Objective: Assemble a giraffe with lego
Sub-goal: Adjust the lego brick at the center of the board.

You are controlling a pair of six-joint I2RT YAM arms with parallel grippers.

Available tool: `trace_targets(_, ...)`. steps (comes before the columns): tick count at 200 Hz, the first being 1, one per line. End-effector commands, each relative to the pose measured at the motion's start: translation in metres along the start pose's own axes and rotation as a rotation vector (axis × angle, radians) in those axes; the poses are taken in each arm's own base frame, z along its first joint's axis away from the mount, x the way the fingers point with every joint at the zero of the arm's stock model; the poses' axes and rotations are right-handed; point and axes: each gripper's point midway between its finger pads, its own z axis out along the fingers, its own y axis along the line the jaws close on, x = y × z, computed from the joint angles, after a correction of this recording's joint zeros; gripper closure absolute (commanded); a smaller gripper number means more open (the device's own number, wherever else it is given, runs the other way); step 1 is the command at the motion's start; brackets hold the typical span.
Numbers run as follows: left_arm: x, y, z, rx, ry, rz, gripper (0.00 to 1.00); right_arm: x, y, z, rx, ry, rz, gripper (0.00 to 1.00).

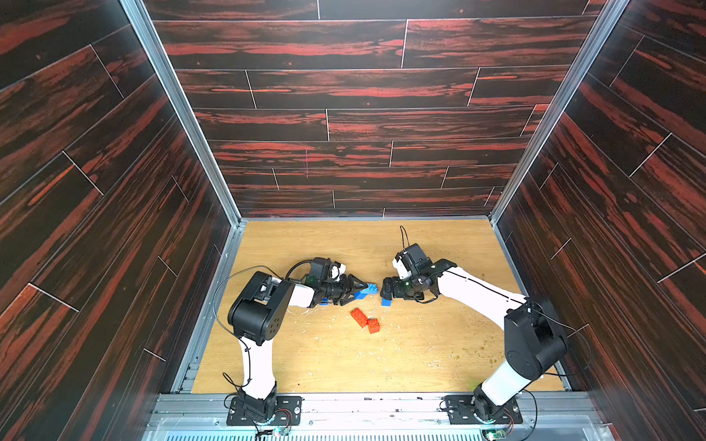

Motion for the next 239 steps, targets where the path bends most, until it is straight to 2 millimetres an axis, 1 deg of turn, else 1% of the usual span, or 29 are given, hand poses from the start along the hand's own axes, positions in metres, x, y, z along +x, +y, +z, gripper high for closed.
trace_targets(1,0.001,0.014,0.0,-0.009,-0.005,-0.01,0.37,-0.017,-0.003,0.001,0.056,-0.033,0.017,0.13)
trace_targets(13,0.0,0.016,-0.001,-0.001,-0.007,-0.01,0.37,-0.025,-0.004,0.002,0.082,-0.046,0.011,0.14)
trace_targets(29,-0.001,0.02,-0.002,0.012,-0.011,-0.009,0.37,-0.037,0.0,0.004,0.081,-0.058,-0.007,0.14)
trace_targets(44,-0.004,0.028,-0.003,0.019,-0.022,-0.013,0.37,-0.048,0.002,0.008,0.07,-0.057,-0.013,0.15)
trace_targets(68,-0.011,0.042,-0.004,0.045,-0.045,-0.05,0.37,-0.067,-0.008,0.018,0.054,-0.054,-0.01,0.21)
trace_targets(79,-0.014,0.047,-0.003,0.064,-0.066,-0.067,0.37,-0.073,-0.013,0.024,0.054,-0.043,-0.012,0.24)
trace_targets(94,-0.019,0.048,-0.002,0.098,-0.084,-0.083,0.37,-0.079,-0.018,0.029,0.052,-0.044,-0.027,0.31)
trace_targets(115,-0.023,0.052,0.0,0.106,-0.102,-0.094,0.36,-0.078,-0.024,0.04,0.058,-0.038,-0.022,0.4)
trace_targets(132,-0.023,0.057,0.001,0.085,-0.105,-0.096,0.36,-0.074,-0.026,0.053,0.042,-0.025,-0.014,0.43)
trace_targets(167,-0.02,0.064,0.002,0.051,-0.095,-0.108,0.34,-0.07,-0.016,0.069,-0.03,-0.004,-0.01,0.47)
trace_targets(195,-0.017,0.072,0.001,-0.001,-0.081,-0.112,0.33,-0.063,-0.01,0.079,-0.067,0.041,-0.012,0.55)
trace_targets(239,-0.019,0.071,0.001,-0.005,-0.083,-0.112,0.32,-0.054,-0.002,0.091,-0.099,0.086,-0.029,0.59)
